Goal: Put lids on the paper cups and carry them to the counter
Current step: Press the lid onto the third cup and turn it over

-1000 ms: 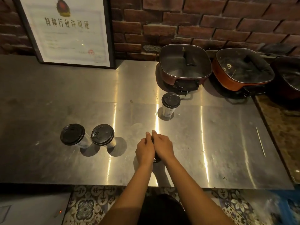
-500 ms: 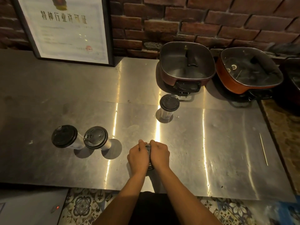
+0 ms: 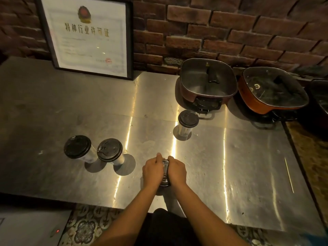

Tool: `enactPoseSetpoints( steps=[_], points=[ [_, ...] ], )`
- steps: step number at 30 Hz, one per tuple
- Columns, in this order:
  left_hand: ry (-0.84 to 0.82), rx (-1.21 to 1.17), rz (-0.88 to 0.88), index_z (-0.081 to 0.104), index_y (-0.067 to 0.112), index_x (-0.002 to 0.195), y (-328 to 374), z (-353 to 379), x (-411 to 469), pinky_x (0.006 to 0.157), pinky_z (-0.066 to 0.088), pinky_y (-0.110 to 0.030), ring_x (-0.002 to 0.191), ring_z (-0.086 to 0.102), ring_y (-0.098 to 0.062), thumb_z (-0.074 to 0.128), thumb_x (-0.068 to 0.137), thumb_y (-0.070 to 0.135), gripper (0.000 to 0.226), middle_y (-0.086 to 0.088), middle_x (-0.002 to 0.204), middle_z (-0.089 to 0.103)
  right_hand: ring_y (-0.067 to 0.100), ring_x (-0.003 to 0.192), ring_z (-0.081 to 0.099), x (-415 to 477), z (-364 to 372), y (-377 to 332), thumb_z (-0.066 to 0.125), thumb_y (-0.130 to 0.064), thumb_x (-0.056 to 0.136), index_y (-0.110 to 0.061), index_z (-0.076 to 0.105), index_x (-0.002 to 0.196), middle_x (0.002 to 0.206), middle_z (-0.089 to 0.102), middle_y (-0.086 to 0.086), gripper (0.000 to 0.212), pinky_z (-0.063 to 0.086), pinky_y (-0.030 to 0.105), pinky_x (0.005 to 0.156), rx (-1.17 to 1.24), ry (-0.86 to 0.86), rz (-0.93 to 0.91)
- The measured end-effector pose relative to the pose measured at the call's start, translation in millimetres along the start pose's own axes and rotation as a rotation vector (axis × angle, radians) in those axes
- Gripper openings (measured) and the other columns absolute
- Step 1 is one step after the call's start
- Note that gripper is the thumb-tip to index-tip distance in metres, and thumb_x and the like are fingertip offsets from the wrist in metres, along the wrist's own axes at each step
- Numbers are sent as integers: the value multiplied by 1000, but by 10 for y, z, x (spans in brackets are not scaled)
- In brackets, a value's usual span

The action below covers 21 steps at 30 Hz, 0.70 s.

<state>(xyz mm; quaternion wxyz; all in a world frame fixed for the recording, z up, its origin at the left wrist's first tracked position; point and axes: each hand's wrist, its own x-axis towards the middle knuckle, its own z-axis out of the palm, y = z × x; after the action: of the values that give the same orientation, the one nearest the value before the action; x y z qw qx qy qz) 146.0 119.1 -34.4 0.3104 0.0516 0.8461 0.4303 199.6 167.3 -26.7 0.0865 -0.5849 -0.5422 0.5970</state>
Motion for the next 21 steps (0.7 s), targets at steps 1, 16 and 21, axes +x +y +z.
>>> enactPoseSetpoints(
  steps=[1, 16, 21],
  points=[
    [-47, 37, 53, 75, 17, 98, 9, -20, 18, 94, 56, -41, 87, 71, -19, 34, 106, 48, 52, -6, 97, 76, 17, 76, 68, -2, -2, 14, 44, -30, 103, -15, 69, 82, 84, 72, 5, 36, 46, 26, 62, 5, -2, 6],
    [-35, 21, 72, 56, 26, 136, 39, -194, -174, 109, 46, -48, 123, 60, -25, 28, 102, 61, 58, -3, 136, 64, 5, 84, 61, -64, -151, -63, 45, -35, 104, -17, 73, 104, 94, 69, -8, 33, 37, 12, 67, -174, -47, -280],
    [86, -215, -146, 69, 17, 115, -16, 24, -255, 95, 55, -40, 96, 67, -21, 32, 104, 56, 55, -1, 106, 72, 5, 68, 62, -6, -31, -42, 41, -44, 105, -20, 70, 80, 76, 68, -5, 44, 38, 16, 59, -374, -155, -263]
  ],
)
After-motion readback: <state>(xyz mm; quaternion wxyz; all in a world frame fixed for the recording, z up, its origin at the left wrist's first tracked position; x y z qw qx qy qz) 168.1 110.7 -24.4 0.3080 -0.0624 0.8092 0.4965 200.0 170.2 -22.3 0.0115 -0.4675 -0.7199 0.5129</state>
